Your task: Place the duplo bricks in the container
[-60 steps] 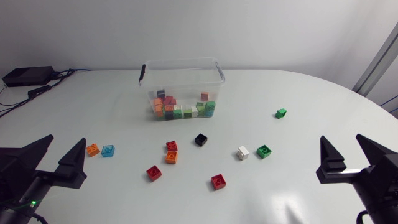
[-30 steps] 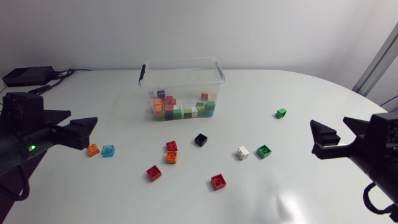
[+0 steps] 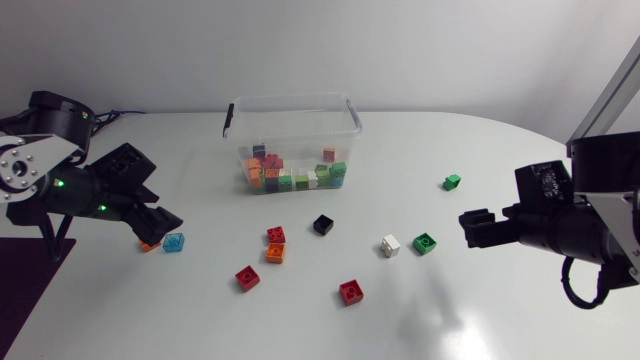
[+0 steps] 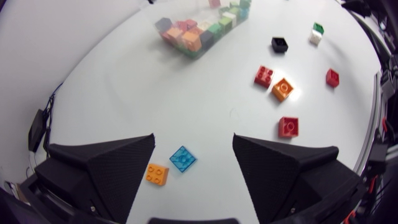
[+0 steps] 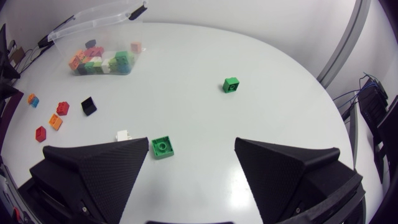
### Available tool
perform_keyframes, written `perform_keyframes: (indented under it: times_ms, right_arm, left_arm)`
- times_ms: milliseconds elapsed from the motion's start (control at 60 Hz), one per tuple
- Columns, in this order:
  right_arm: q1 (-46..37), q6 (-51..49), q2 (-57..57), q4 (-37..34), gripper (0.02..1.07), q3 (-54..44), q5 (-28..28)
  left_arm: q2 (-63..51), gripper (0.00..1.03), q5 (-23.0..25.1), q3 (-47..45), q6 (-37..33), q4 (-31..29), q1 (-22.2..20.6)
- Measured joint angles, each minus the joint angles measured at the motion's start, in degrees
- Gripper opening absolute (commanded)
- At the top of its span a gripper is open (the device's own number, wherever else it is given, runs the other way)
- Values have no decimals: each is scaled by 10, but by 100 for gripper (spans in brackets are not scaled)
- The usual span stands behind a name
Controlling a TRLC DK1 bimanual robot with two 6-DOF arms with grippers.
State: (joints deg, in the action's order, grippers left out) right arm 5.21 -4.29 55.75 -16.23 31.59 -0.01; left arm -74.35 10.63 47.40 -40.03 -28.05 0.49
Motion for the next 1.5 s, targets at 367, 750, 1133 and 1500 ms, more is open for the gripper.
perform_keyframes:
  times_ms: [367,750,1133,1500]
  right_arm:
    - [26,-120,99,-118,102,98,-29]
    - [19,-189,95,-109,102,96,-93]
    - [20,-200,124,-94,90,95,-97]
    - [22,-199,226,-88,80,99,-96]
  left_arm:
    - [-158,91,6,68,-337,-43,64]
    - [-277,73,14,132,-476,-100,75]
    - [-355,42,14,191,-503,-150,71]
    - [-368,33,29,242,-505,-259,64]
